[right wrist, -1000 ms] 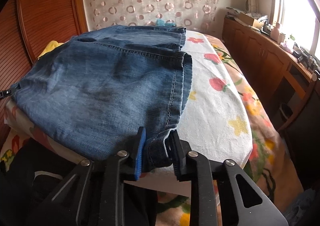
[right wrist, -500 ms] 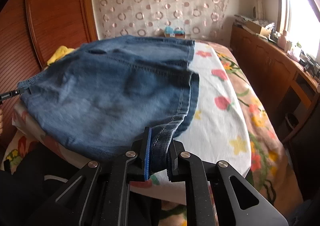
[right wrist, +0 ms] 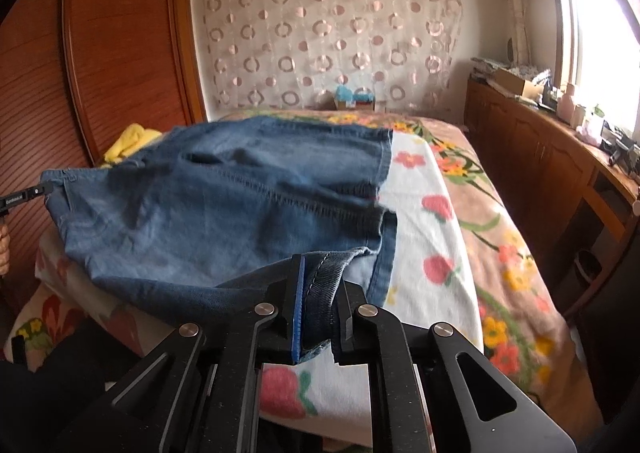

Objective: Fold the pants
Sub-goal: 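Close the right gripper on a leg hem while the left gripper grasps the other hem, then lift the held hems with both grippers and fold them toward the waistband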

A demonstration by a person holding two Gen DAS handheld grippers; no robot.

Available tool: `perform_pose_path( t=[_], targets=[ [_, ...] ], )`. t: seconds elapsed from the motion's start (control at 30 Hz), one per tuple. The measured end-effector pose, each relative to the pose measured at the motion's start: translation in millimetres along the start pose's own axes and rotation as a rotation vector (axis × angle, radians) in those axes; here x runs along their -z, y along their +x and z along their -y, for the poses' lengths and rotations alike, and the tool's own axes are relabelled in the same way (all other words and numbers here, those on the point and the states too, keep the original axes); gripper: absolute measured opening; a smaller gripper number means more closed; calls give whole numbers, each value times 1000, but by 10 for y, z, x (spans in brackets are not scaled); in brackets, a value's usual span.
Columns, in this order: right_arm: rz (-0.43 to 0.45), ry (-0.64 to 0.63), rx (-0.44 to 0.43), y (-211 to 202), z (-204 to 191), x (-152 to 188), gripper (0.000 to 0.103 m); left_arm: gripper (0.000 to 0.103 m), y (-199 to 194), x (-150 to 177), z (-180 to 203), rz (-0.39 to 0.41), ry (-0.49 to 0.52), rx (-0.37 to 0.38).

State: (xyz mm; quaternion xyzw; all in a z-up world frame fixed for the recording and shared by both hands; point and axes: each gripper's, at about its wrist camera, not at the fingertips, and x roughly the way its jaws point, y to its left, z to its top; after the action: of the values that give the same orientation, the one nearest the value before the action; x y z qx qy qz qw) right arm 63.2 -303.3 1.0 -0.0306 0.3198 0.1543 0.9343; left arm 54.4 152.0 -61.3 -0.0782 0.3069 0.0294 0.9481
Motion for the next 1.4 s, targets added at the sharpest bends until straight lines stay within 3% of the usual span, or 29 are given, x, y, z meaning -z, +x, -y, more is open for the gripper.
perform_pose_path(
  t=[0.6, 1.1, 1.4],
  targets=[
    [128, -37, 32, -117, 123, -565, 7, 9, -56, -536, 177, 90, 55, 11],
    [36, -10, 40, 531, 283, -608, 7, 8, 469, -584, 90, 29, 37, 20],
    [73, -20, 32, 593, 406, -1001, 7, 8, 558, -953, 129, 73, 48, 27]
  ],
)
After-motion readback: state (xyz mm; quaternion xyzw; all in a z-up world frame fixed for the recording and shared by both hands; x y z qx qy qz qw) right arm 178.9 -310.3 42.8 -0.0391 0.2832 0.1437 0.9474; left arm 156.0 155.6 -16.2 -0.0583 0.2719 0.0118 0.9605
